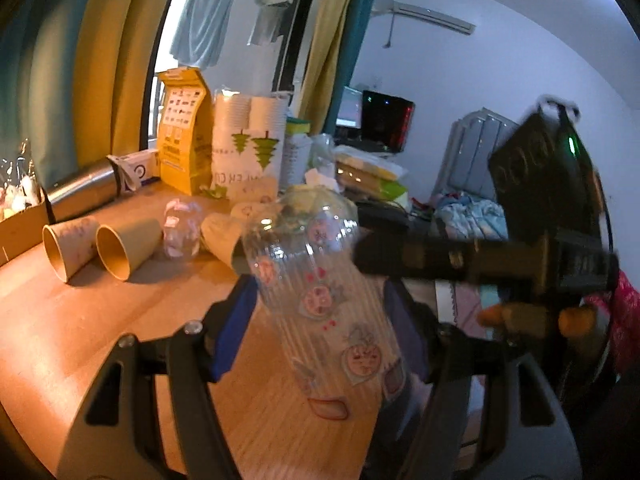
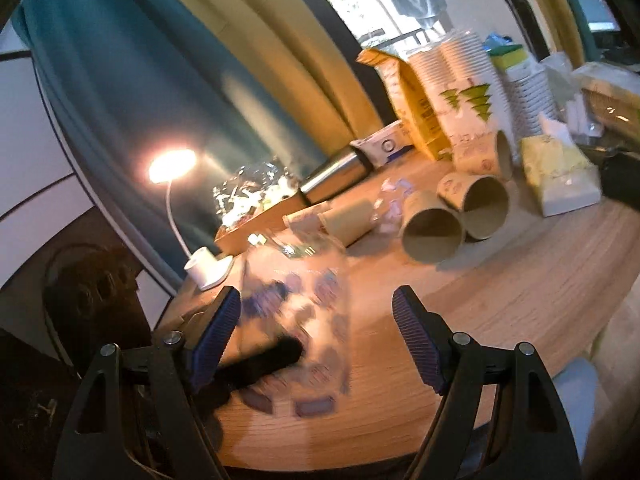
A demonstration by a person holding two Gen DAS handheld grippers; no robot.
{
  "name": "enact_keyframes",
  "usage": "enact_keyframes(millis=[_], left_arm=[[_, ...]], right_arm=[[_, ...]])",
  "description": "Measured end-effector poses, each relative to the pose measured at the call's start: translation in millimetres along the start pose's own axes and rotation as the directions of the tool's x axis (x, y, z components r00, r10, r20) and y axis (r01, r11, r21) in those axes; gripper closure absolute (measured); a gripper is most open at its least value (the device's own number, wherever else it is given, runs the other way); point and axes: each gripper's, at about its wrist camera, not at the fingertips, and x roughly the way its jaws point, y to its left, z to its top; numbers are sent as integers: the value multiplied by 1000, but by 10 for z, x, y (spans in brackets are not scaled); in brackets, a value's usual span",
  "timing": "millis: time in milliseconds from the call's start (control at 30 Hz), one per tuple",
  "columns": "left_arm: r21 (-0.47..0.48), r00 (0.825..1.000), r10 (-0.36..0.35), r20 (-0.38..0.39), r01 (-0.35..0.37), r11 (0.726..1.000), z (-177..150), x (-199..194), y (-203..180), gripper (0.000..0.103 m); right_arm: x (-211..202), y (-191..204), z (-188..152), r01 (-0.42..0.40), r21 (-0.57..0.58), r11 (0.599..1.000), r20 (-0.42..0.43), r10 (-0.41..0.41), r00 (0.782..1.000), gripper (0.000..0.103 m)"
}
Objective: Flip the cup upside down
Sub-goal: 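Lift the clear plastic cup with the right tool and rotate it over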
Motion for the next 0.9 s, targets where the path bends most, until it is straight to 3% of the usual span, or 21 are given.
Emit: enact_keyframes(millis=[133,300,633,733,833,900], left_arm=[[55,1000,2,-10,-1,998,-151,-39,-57,36],[109,1000,4,29,-7,994,-238,-99,-150,36],[156,998,2,68,-13,988,-305,-167,-244,35],[160,998,-1,69,-10,987,-301,-172,-250,35],[157,998,4,67,-15,987,-296,-178,-244,33],[156,998,7,69,-18,988,-297,-183,-244,31]], right_arm=[[106,84,12,-4,-19,1000,-16,4,1000,22],[240,30,-23,-36,9,999,-66,36,997,22],[249,-75,-34,-66,68,996,-76,71,995,22],[247,-81,-30,-82,71,994,-79,87,993,26],[255,-62,-28,-106,62,992,-79,111,991,36],[257,-47,-25,-112,55,992,-77,116,990,37]])
